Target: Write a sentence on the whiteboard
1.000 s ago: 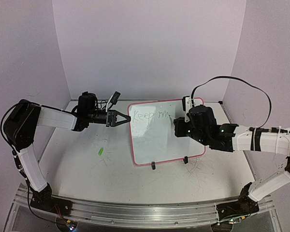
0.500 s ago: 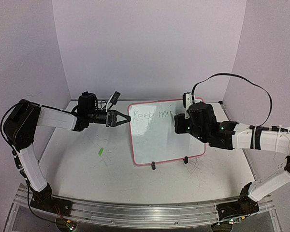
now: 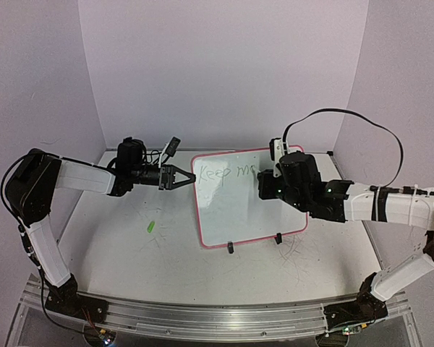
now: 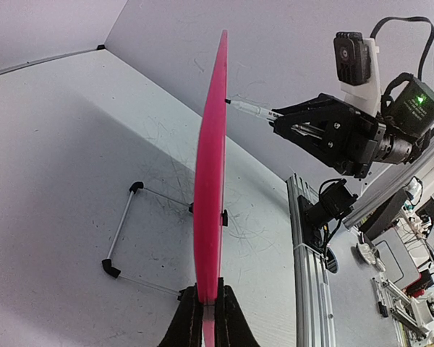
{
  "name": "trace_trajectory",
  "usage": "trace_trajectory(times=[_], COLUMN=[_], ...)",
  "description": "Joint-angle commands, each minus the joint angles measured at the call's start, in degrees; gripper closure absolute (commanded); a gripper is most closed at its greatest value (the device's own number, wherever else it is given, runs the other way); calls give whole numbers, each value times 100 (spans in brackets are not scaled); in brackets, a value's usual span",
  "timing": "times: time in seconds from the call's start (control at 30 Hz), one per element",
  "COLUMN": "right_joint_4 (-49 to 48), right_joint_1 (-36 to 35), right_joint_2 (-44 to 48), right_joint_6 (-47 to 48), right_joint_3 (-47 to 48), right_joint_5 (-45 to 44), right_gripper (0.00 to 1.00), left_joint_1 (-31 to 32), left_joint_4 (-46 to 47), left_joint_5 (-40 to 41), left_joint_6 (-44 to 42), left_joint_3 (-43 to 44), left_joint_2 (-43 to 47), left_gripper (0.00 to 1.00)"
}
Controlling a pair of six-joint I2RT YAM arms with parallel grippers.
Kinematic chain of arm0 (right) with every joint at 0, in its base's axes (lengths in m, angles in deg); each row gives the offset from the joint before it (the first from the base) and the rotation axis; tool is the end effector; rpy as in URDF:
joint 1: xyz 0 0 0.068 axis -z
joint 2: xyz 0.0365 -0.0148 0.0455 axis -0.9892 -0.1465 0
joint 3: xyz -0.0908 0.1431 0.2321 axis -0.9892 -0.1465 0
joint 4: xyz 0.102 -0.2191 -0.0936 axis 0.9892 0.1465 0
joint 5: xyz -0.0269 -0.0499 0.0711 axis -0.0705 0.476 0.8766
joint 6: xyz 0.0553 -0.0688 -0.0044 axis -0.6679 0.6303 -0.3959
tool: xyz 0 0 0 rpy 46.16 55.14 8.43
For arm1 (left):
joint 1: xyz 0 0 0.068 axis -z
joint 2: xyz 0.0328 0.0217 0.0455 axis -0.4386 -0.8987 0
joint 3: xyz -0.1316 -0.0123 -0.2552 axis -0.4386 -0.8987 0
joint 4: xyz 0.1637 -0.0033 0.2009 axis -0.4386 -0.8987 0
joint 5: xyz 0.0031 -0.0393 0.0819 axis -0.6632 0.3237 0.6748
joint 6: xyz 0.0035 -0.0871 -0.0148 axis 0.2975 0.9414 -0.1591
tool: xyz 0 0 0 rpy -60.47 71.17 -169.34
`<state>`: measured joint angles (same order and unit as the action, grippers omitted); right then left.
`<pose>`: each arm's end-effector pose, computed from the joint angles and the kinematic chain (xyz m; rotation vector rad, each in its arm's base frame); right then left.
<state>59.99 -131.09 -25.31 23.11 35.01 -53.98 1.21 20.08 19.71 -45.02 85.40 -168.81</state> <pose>0.2543 0.2577 0.2819 -0.2619 1.9383 0.4917 0.3335 -0.2464 0.2297 0.8984 1.7551 -1.4599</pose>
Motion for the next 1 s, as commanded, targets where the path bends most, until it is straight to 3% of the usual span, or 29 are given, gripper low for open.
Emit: trace_trajectory(times=[0.0, 0.23, 0.5, 0.97], right_joint_4=[0, 18, -15, -255], right_joint_1=[24, 26, 152, 269], right_joint_2=[-71, 30, 808, 417], right_joint_6=[-64, -80, 60, 474], right_joint_3=[-1, -58, -332, -86], right_joint_5=[145, 72, -11, 421], right_gripper=[100, 100, 100, 100], left_joint_1=[5, 3, -4, -5], left_joint_4=[-88, -97, -107, -124], left_joint_5=[-70, -61, -51, -43], left_joint_6=[-161, -170, -181, -196], left_joint_3=[204, 204, 210, 200], left_joint_2=[169, 161, 135, 195], left_gripper=[100, 100, 100, 100])
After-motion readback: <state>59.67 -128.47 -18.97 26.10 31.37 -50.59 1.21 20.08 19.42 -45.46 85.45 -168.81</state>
